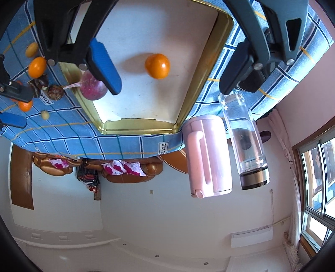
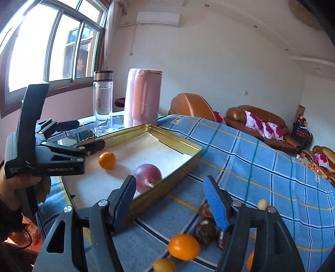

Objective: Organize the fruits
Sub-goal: 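Withdraw both tools from the tin back toward the remaining fruits, then grasp the tan round fruit with the right tool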

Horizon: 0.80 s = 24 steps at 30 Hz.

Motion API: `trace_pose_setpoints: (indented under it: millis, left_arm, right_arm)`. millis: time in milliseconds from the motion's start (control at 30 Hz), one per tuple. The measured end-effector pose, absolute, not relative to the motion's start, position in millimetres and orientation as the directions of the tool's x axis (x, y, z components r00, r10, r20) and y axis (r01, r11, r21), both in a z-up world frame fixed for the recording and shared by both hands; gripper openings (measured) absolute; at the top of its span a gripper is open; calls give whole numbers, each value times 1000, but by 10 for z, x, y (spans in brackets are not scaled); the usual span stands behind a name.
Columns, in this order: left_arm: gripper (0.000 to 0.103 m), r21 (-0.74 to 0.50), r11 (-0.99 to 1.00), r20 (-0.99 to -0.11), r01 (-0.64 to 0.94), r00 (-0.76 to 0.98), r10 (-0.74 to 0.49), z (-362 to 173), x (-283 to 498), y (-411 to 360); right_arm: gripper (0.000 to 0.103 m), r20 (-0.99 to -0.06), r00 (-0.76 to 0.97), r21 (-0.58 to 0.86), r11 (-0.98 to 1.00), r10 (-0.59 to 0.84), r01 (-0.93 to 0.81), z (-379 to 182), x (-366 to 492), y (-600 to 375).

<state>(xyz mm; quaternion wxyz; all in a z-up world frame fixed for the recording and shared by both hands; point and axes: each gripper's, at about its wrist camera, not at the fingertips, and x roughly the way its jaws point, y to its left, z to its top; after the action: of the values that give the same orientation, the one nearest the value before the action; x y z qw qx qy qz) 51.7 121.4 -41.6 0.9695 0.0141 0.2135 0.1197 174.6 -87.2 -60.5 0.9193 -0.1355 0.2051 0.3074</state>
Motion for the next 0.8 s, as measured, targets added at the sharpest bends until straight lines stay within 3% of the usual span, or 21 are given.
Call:
trace_pose_setpoints:
  millis: [267,567,700,800]
  left_arm:
    - [99,57,987,-395,-151,904,161,-406,436,796]
    - [100,63,991,-394,-115,910,130,-415,395,549]
    - [100,59,992,-397,-114,909,128,-427,386,564]
    - [100,52,992,-398,-115,909,127,-442,378,591]
  right_arm:
    - [69,-482,761,-38,857,435,-514,-766,1722,-1545]
    - [68,-533,703,-16,826,470,-563,-893,1563,-1501]
    - [61,-572,652,-7,793,497,-610,-962,1520,-1348]
    - [47,-611,616,-4,776,497,-630,-1046,1518,-1245]
